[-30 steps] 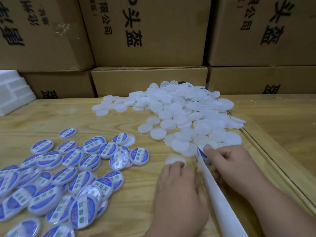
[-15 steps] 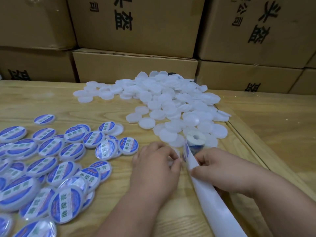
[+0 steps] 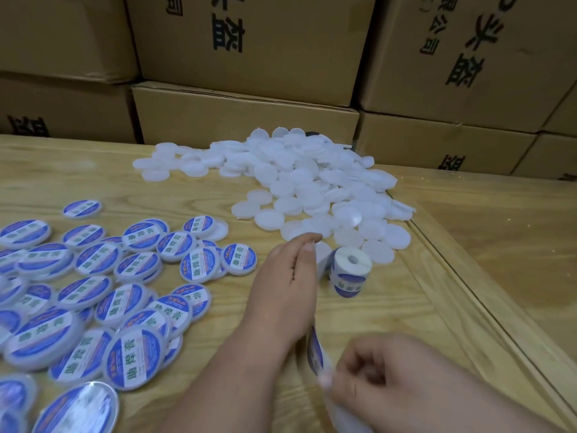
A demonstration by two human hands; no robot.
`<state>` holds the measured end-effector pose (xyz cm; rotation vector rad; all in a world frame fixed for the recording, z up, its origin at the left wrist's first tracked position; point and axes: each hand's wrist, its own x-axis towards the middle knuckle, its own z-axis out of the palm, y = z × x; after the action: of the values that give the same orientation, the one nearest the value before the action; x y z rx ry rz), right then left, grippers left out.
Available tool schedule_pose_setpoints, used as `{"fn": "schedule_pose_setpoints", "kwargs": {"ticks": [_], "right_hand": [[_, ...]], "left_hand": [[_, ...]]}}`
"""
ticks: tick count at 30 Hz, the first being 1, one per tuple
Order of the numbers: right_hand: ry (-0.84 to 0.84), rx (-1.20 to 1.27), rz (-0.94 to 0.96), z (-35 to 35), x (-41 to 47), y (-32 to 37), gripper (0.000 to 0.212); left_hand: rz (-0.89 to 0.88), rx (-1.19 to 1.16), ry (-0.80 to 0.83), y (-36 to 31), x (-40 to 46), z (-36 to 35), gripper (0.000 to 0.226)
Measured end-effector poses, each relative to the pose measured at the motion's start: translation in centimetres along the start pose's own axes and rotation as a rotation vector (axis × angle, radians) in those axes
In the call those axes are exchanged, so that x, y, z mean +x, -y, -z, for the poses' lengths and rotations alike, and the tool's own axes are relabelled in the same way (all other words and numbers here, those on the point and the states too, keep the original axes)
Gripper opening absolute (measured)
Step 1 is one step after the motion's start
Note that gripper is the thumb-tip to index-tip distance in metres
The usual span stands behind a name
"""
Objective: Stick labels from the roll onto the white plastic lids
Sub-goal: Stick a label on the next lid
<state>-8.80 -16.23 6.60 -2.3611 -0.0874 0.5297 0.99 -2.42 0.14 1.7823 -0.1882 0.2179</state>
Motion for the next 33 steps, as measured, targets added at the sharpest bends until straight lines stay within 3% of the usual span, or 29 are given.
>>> {"fn": "schedule_pose_setpoints", "kwargs": {"ticks": [3, 7, 9, 11, 14, 18, 22, 25, 26, 28, 29, 31, 33], "right_hand": [[-0.180, 0.080, 0.069, 1.4, 2.9, 0.3, 0.056], [-0.800, -0.021, 0.273, 2.2, 7.5, -1.8, 0.030], [-0.883, -0.089, 0.323, 2.5, 8.7, -3.0, 0.029], [-0.776, -0.127, 0.268, 2.7, 9.5, -4.1, 0.052], [-0.619, 0.034, 0.221, 3.0, 10.0, -5.2, 0.047], [-0.681, -0.014, 0.208, 4.7, 10.1, -6.6, 0.043], [-0.706, -0.005, 0.148, 5.6, 9.8, -6.5, 0.053], [-0.838, -0.029, 0.226, 5.7, 8.1, -5.2, 0.019], [-0.811, 0.021, 0.255, 5.8, 7.5, -5.0, 0.030], [-0.583, 0.104, 0.213, 6.0, 6.1, -4.9, 0.065], [-0.439, 0.086, 0.157, 5.9, 5.6, -4.7, 0.070], [-0.197, -0.010, 0.070, 5.3, 5.5, -5.0, 0.060], [-0.123, 0.047, 0.061, 4.7, 6.1, -5.1, 0.042]], "left_hand": [[0.088, -0.132, -0.033, -0.2, 0.1, 0.3, 0.042], [0.152, -0.258, -0.017, -0.5, 0.1, 0.8, 0.050], [0.119, -0.261, 0.006, -0.6, 0.1, 0.9, 0.049], [0.094, -0.250, 0.030, -0.6, 0.2, 0.8, 0.045], [0.088, -0.233, 0.057, -0.6, 0.2, 0.6, 0.042], [0.110, -0.240, 0.095, -0.6, 0.4, 0.6, 0.027], [0.135, -0.207, 0.128, -0.6, 0.5, 0.6, 0.010], [0.157, -0.205, 0.123, -0.7, 0.5, 0.5, 0.015], [0.163, -0.205, 0.119, -0.7, 0.6, 0.5, 0.016], [0.170, -0.207, 0.115, -0.9, 0.6, 0.5, 0.015], [0.176, -0.211, 0.115, -0.9, 0.7, 0.5, 0.014], [0.187, -0.226, 0.117, -0.9, 0.7, 0.5, 0.010], [0.188, -0.230, 0.128, -0.9, 0.6, 0.5, 0.006]]}}
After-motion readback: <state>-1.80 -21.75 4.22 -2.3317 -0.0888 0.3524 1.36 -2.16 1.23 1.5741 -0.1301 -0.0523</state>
